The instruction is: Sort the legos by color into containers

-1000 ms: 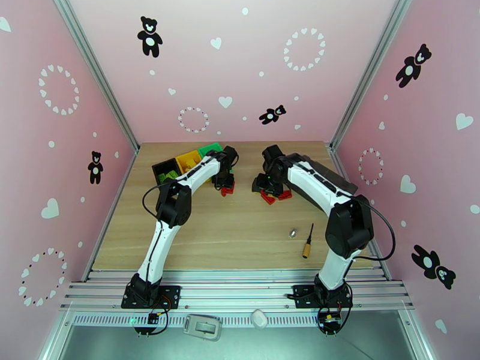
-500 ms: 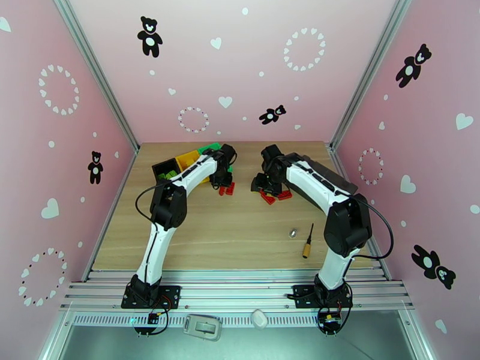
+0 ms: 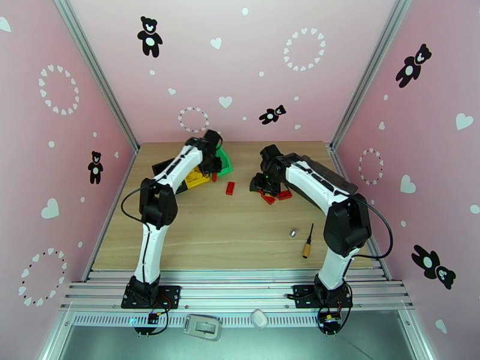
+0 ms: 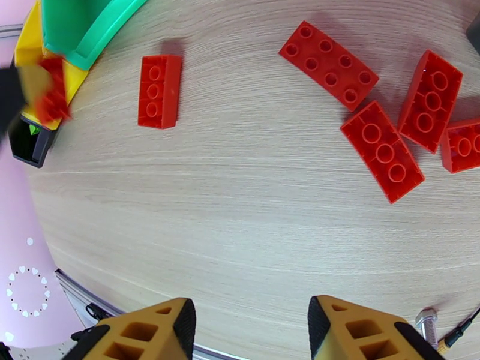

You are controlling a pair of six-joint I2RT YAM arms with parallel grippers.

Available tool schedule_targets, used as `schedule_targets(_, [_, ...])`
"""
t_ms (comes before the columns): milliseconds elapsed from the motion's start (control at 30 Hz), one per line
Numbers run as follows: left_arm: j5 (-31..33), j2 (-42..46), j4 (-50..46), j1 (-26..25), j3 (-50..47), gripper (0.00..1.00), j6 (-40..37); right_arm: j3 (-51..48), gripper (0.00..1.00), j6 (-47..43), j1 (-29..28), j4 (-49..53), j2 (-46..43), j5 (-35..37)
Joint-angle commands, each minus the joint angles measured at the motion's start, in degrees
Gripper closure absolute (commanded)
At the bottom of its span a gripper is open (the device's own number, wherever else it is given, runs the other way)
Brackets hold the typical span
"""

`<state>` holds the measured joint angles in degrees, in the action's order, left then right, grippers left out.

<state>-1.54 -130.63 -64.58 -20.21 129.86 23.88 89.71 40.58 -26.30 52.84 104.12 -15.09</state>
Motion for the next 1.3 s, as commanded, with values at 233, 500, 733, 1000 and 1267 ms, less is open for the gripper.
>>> schedule_targets(233, [-6.5, -10.1, 1.2, 6.6, 17.2, 0.70, 8.9, 4.2, 0.46, 1.4, -1.4, 0.5, 1.7, -2.1])
schedule_targets(500, [-14.5, -13.2, 8.4, 7.6, 17.7, 0.47, 13.0, 5.3, 0.45, 1.5, -1.4, 1.1, 2.0, -1.9])
schedule_targets(733, [-14.4, -10.7, 8.9, 7.4, 16.0, 0.32, 12.4, 5.1, 0.41, 0.8, -1.9, 0.7, 2.2, -1.5])
schedule_targets(1000, [-8.6, -3.6, 4.6, 3.6, 8.1, 0.27, 5.4, 5.1, 0.33, -0.5, -1.9, 0.2, 2.5, -0.4])
schedule_targets(1267, [-1.1, -0.1, 1.3, -5.1, -1.3, 0.28, -0.4, 5.1, 0.30, -1.3, -1.8, -0.1, 1.9, 2.8])
